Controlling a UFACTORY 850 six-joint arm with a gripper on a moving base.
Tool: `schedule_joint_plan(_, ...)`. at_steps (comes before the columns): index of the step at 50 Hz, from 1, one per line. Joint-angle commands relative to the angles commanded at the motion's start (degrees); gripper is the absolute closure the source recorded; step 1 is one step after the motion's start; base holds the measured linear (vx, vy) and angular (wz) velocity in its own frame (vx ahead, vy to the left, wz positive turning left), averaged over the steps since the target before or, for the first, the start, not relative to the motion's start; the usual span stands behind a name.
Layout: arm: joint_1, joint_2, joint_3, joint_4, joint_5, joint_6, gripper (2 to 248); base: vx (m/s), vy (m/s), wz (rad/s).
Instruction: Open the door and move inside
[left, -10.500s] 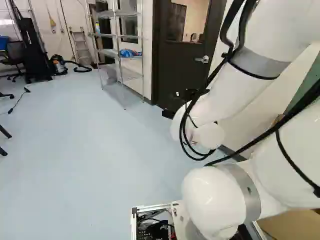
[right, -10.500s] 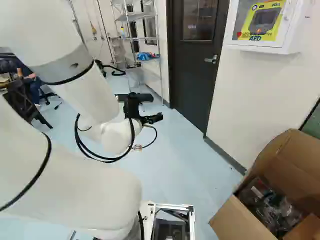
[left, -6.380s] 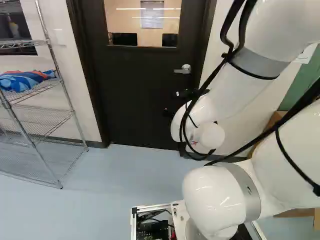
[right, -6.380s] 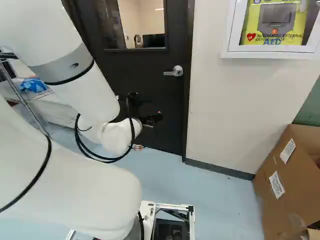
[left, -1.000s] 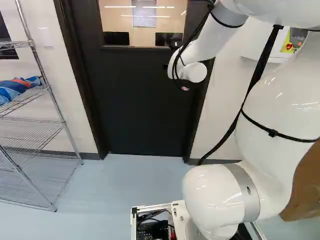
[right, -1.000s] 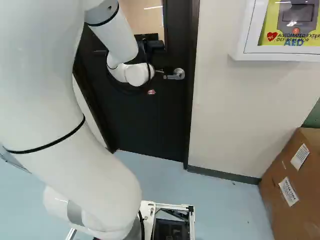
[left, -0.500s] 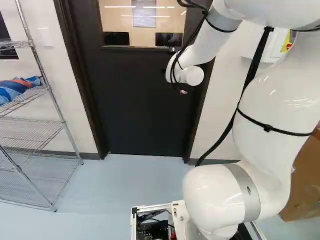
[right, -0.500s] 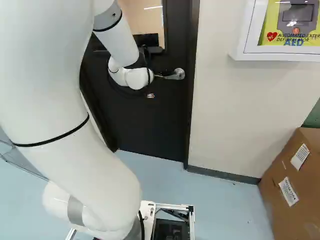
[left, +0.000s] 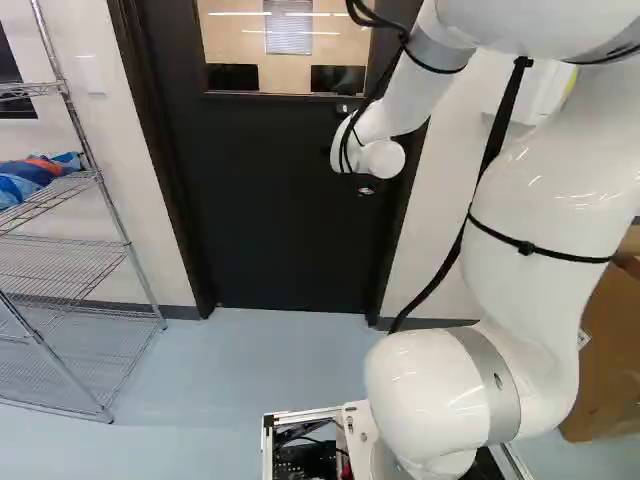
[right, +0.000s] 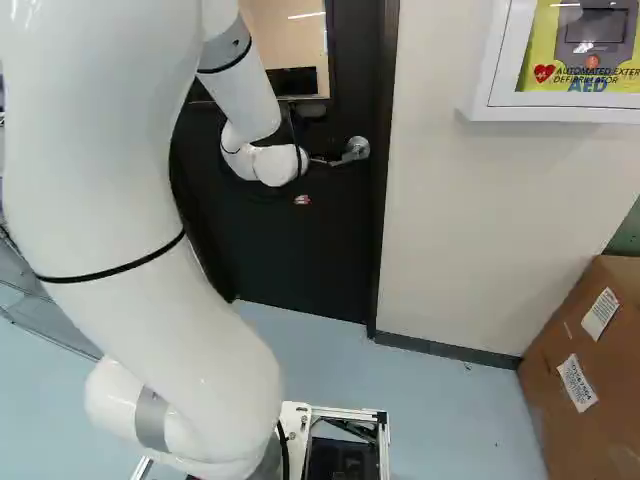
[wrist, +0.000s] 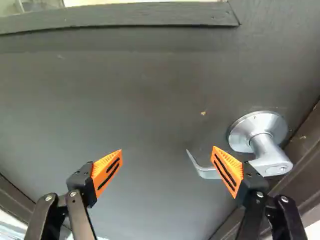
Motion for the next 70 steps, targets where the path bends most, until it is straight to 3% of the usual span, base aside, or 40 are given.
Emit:
schedule_joint_plan(55, 0.00, -6.25, 0.47, 0.00, 0.00, 0.00, 3, 0.000, 0.000, 0.000)
schedule_joint_plan(70, -0.02, -5.92, 1.14, 0.00, 0.00, 0.00, 3, 0.000, 0.000, 0.000)
